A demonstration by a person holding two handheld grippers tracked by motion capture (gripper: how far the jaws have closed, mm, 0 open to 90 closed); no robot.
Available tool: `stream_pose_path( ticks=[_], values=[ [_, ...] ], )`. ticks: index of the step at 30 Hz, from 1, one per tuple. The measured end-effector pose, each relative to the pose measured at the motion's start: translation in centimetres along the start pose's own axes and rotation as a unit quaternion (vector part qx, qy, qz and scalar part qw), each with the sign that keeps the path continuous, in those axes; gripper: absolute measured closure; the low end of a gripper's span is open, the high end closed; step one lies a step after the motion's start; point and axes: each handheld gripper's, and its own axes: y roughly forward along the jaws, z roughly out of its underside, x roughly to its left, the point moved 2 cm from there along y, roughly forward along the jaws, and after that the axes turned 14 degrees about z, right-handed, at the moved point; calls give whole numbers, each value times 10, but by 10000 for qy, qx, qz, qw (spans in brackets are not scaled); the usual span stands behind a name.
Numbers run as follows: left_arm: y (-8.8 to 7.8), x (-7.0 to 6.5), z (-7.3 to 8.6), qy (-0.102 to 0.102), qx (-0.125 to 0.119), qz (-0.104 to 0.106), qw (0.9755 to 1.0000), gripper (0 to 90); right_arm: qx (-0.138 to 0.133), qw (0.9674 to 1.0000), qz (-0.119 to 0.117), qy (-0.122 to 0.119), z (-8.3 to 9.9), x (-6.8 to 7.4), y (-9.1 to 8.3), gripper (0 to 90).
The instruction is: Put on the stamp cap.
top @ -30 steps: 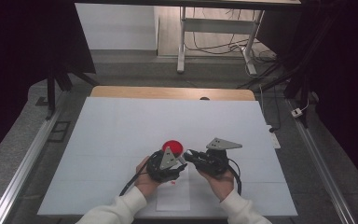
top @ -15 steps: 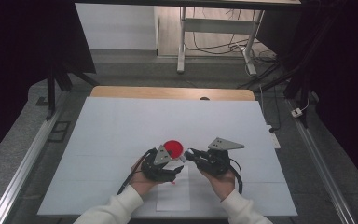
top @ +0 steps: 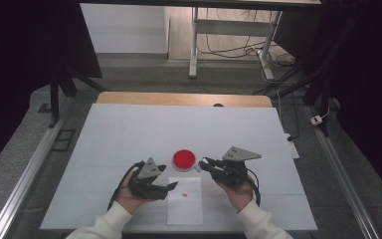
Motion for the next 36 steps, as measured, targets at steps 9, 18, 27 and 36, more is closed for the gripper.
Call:
stream_pose_path(
  ticks=[9,18,27,36],
  values=[
    [-41,10,33,-369,-132,-265,9989,308,-29,10000,59,-60,-1,-5,-1,754],
    [-64,14,53,-501,-145,-416,9978,310,-17,9999,118,-99,-1,-10,-2,754],
    [-76,22,68,-719,-148,-541,9958,312,-32,9998,180,-127,-1,-13,-2,754],
    [-75,24,68,-730,-118,-538,9958,312,-51,9996,212,-182,-1,-13,-2,754]
  ],
)
